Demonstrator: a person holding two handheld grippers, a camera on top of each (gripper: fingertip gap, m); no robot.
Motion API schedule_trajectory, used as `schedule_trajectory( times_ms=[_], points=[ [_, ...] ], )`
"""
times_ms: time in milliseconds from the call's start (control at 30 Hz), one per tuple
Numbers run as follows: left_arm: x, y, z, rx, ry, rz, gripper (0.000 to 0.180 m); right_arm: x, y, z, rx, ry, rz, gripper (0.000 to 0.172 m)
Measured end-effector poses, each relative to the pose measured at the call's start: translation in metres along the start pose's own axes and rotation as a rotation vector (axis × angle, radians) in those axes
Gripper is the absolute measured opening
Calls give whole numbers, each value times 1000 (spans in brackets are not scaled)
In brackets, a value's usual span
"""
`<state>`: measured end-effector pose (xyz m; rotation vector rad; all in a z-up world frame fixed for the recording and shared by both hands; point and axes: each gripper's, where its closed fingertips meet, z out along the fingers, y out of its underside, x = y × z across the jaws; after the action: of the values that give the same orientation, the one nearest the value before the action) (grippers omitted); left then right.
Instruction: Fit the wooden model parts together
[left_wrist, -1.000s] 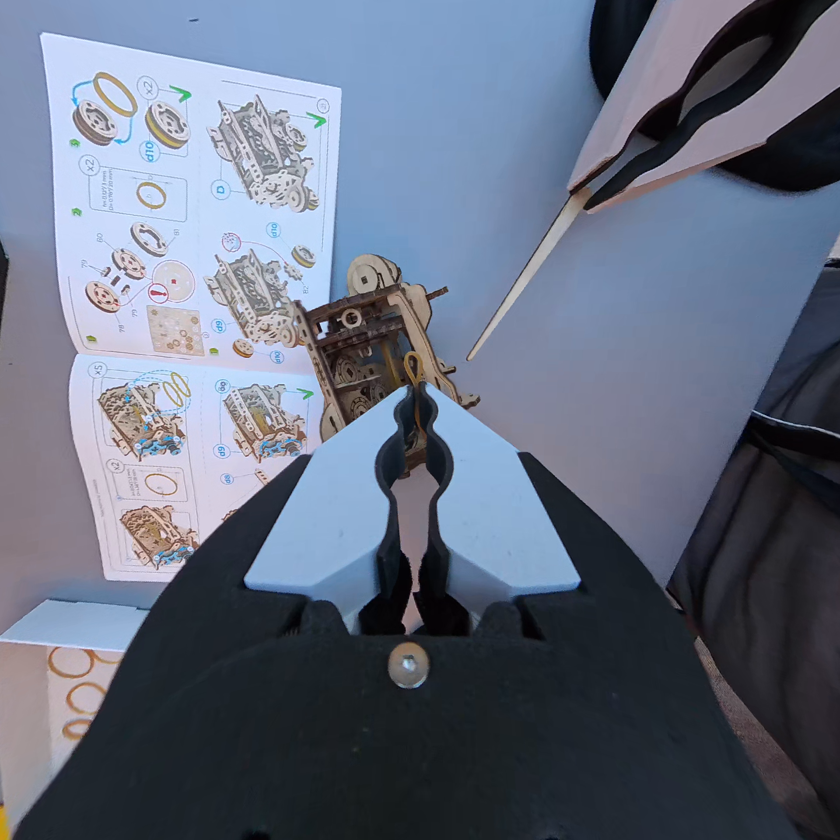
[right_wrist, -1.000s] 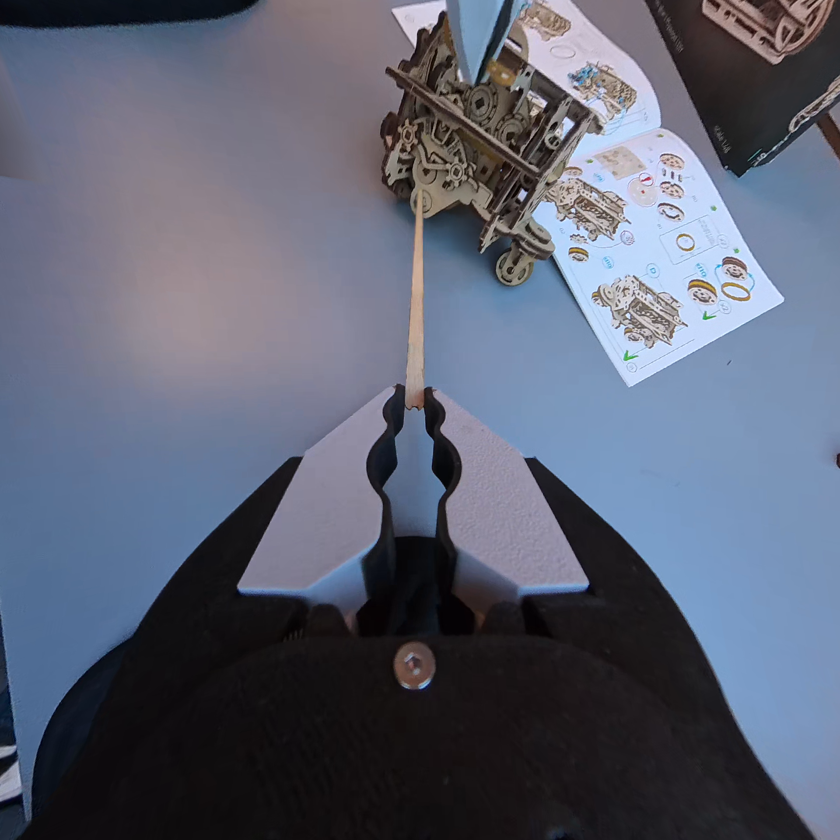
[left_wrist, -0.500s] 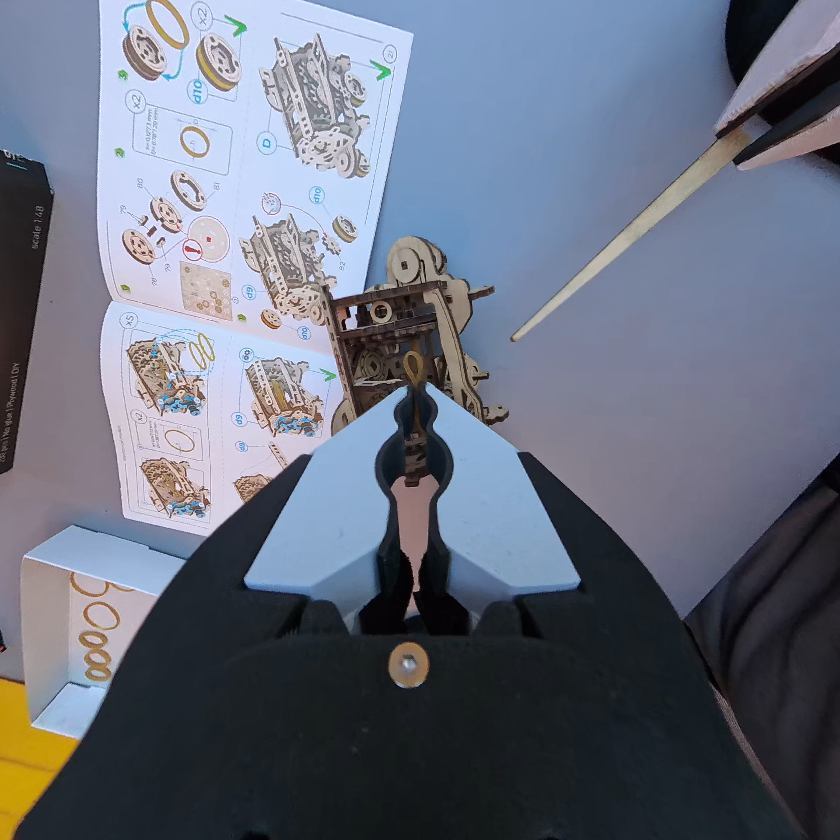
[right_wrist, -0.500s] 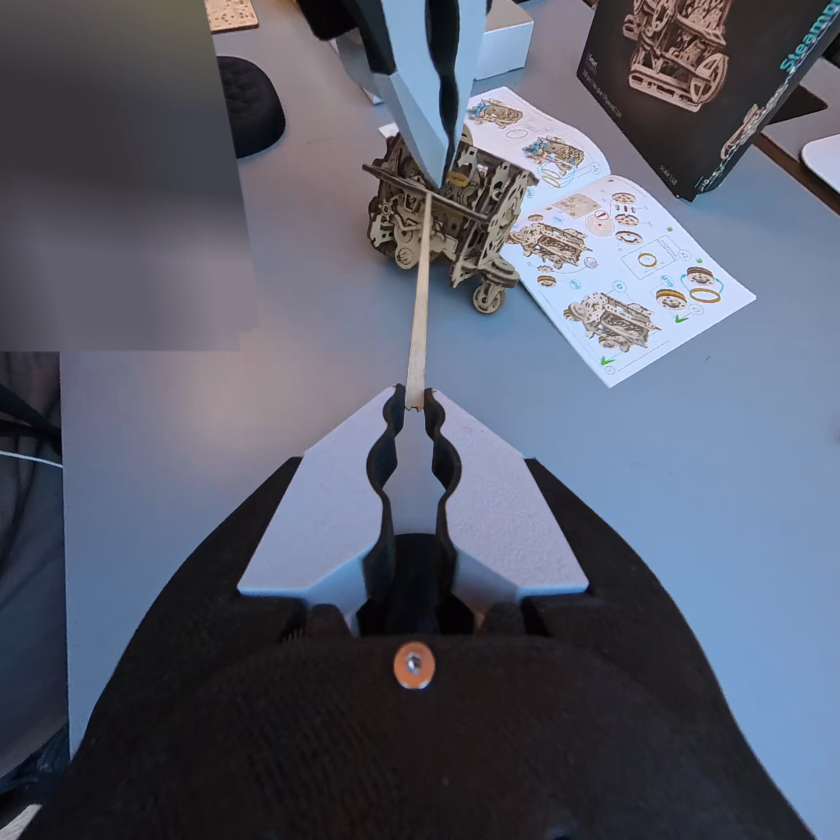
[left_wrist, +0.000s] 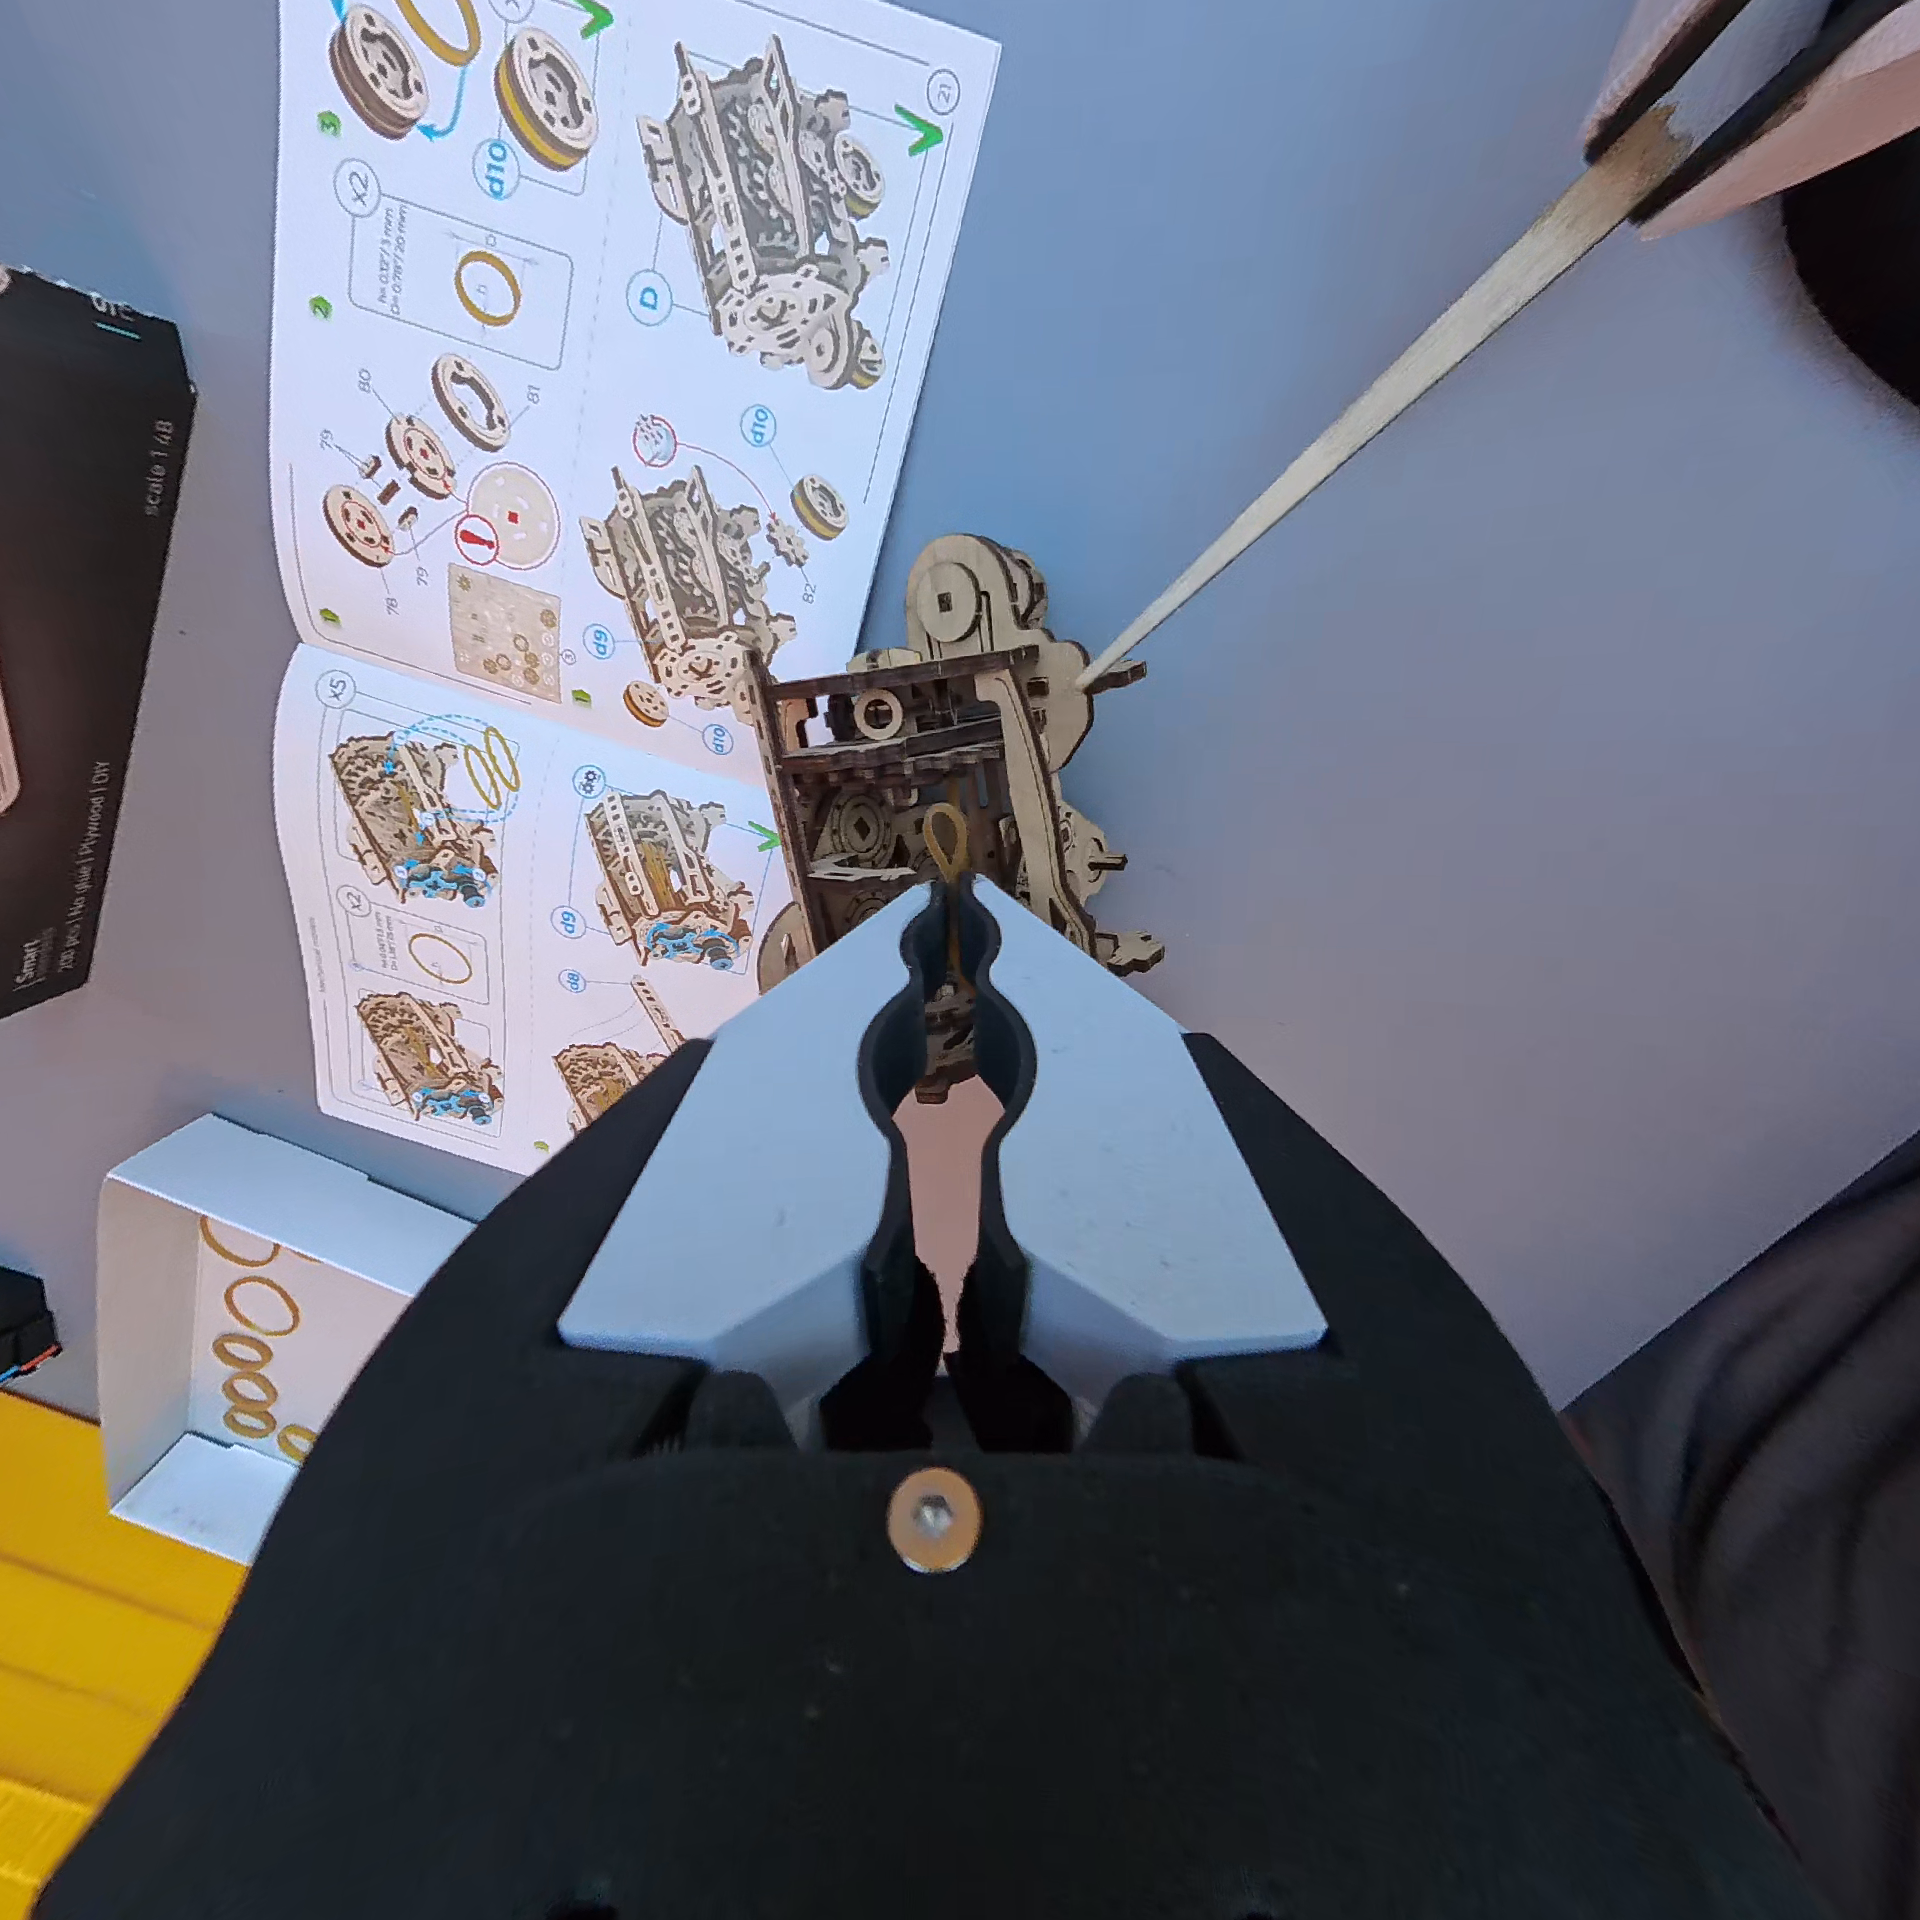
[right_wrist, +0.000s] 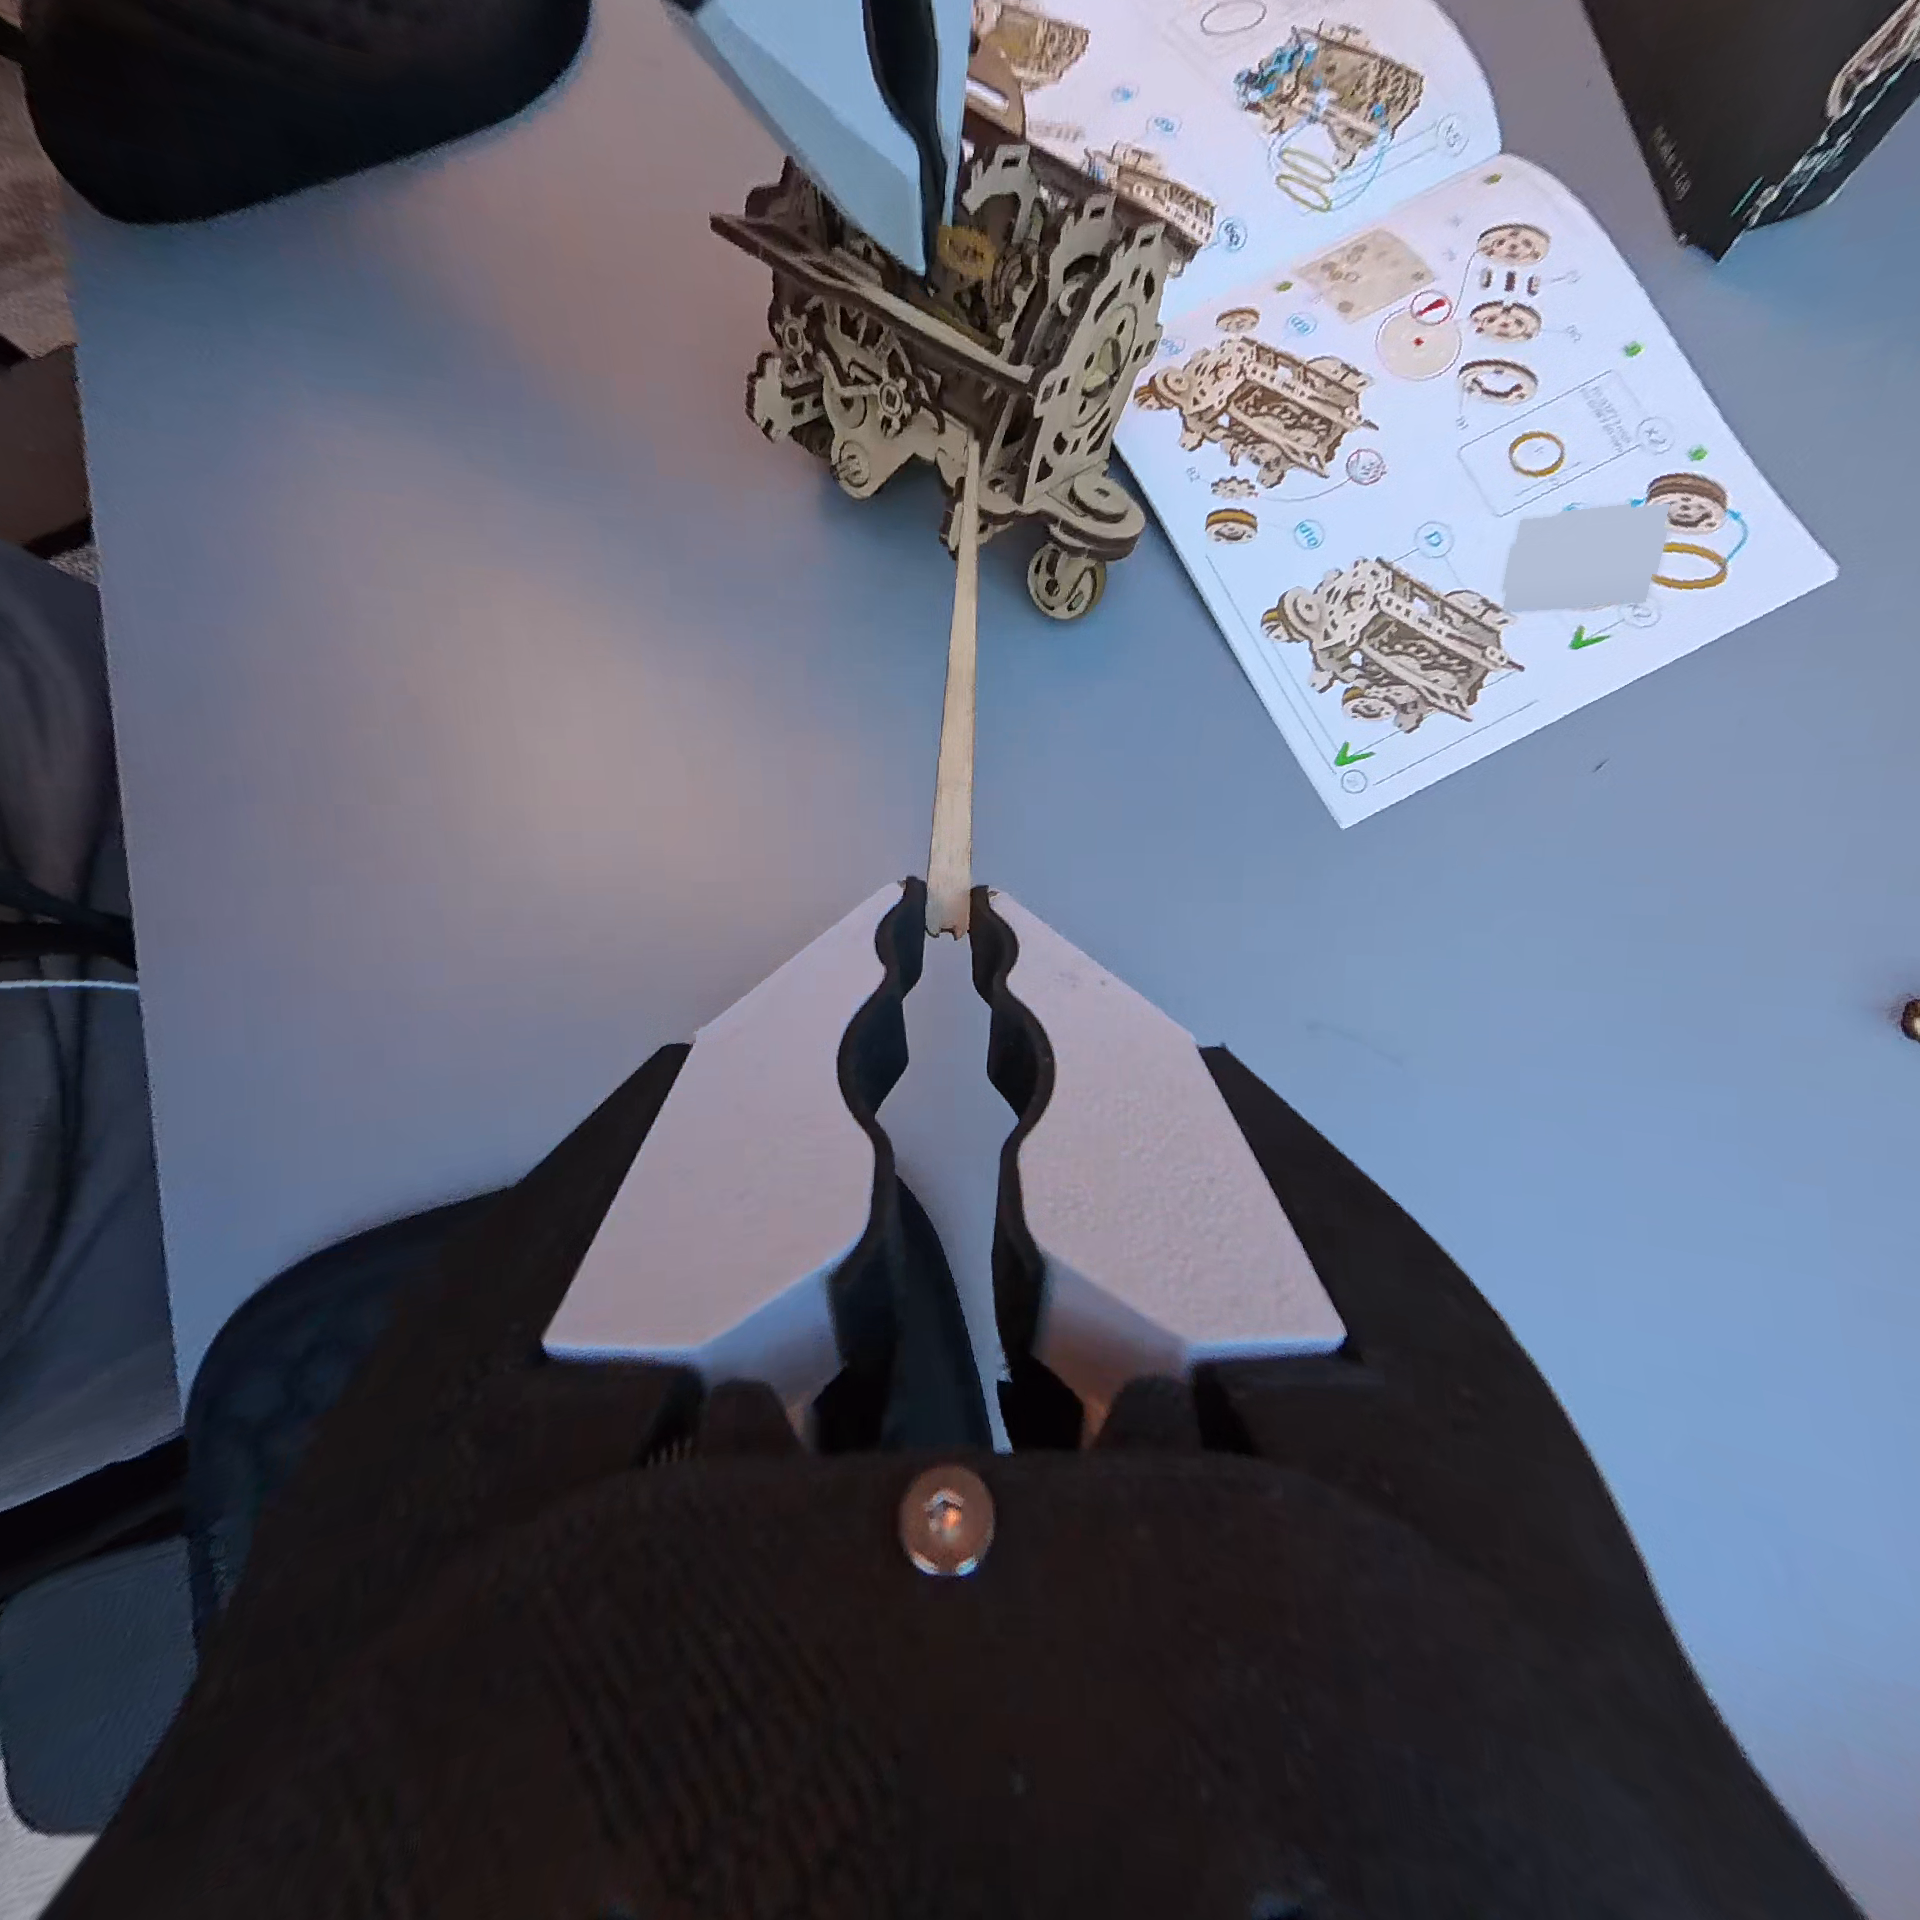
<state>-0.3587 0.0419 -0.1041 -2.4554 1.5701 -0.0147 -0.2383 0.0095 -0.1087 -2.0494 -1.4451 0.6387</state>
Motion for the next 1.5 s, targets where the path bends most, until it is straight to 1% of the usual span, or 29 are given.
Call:
schedule_trajectory(
  times_ms=[33, 167, 400, 500, 633, 700, 767, 833, 900, 967, 1033, 1100, 1233, 1333, 1400, 1500],
  points=[
    [0, -1, 0, -4, -9, -1, 0, 1, 4, 2, -14, 6, -3, 7],
    [-2, -2, 2, -35, -51, 16, 0, 2, 11, 3, -8, -6, 11, 7],
    [-2, -4, 4, -52, -70, 14, 0, -1, 20, -3, 9, -35, 56, 7],
    [-3, -4, 4, -56, -84, 24, 0, -6, 13, -6, 49, -68, 59, 7],
    [-5, -6, -1, -43, -97, 38, 0, -3, -2, -15, 88, -47, 42, 7],
    [-6, -5, -4, -22, -86, 31, 0, 0, -7, -18, 94, -50, 45, 7],
    [-9, -1, -10, 8, -78, 2, 0, 6, -6, -19, 72, -42, 46, 7],
    [-6, 2, -16, 54, -34, -30, 0, 10, 4, -16, 34, -37, 59, 7],
    [-1, 5, -21, 99, 16, -55, 0, 3, 20, -11, -24, -93, 61, 7],
    [-2, 9, -24, 112, 11, -62, 0, 0, 37, -3, -74, -126, 0, 7],
    [1, 10, -26, 123, 22, -47, 0, 6, 49, 5, -127, -126, -15, 7],
    [8, 8, -29, 143, 37, -33, 0, 2, 46, 11, -103, -162, -46, 7],
    [35, 3, -29, 186, 123, 23, 0, -3, 42, 12, -93, -123, -84, 7],
    [46, 5, -20, 174, 131, 71, 0, -18, 46, 8, -89, -105, -114, 7],
    [61, 0, -16, 191, 204, 85, 0, -26, 56, 3, -122, -82, -96, 7],
    [96, -9, -12, 213, 375, 136, 0, -36, 64, -8, -131, -17, -79, 7]
  ],
)
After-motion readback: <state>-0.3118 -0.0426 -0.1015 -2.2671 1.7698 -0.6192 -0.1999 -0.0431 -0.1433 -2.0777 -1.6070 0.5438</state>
